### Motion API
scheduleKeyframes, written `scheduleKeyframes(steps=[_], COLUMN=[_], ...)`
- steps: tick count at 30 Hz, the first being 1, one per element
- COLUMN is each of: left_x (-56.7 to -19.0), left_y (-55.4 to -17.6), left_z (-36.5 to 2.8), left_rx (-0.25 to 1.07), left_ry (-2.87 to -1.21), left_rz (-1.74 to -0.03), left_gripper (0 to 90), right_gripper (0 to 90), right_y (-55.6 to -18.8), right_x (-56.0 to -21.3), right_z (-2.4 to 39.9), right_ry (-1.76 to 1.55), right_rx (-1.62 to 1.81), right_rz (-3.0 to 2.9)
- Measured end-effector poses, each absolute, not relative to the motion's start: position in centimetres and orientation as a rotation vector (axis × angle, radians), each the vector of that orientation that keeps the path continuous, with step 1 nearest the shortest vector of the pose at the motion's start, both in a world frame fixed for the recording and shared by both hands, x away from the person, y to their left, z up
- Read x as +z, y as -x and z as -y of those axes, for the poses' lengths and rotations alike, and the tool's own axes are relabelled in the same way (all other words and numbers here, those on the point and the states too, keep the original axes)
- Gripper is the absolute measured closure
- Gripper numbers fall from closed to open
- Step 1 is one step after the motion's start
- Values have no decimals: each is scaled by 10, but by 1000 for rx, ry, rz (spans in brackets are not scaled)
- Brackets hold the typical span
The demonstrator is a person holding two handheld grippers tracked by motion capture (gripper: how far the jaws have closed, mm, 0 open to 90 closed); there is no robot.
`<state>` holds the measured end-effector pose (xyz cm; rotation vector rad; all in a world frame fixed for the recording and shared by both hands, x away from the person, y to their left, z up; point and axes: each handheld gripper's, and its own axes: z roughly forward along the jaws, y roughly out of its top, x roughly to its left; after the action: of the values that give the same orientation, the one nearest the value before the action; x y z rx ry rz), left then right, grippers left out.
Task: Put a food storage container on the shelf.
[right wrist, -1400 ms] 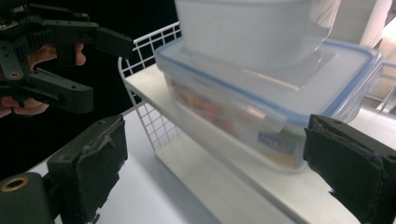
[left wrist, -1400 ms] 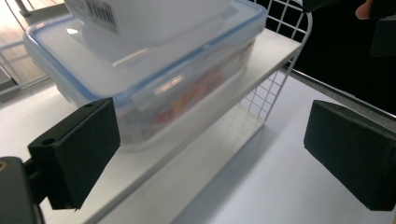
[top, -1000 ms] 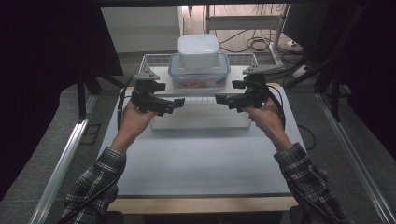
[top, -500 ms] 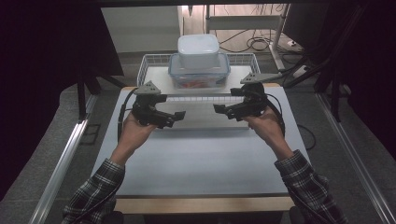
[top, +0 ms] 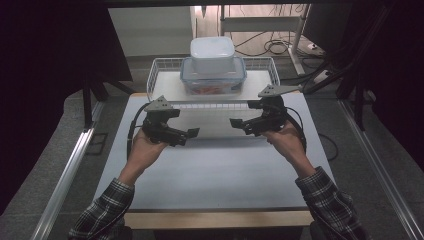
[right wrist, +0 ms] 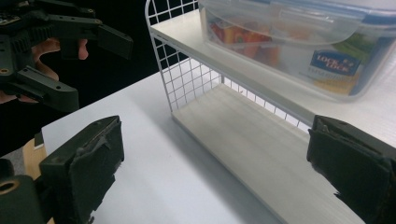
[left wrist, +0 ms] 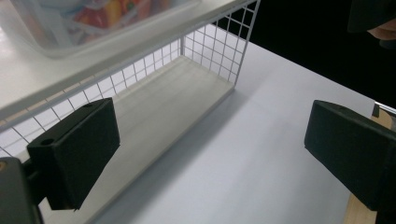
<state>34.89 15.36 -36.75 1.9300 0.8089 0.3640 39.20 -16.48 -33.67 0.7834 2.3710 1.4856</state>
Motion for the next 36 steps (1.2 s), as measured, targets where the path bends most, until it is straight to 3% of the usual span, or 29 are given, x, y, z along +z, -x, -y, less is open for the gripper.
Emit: scheduleKeyframes(steps=[36], left_x=[-417], left_y=[-342], left_z=[-167], left_rx=[352], left_ry=[-1989], left_rz=[-922], left_gripper=[28], right_gripper=[4], right_y=[-387], right_x=[-381], right_z=[186], right_ry=[-873], right_rx=[1408], right_rz=[-2366])
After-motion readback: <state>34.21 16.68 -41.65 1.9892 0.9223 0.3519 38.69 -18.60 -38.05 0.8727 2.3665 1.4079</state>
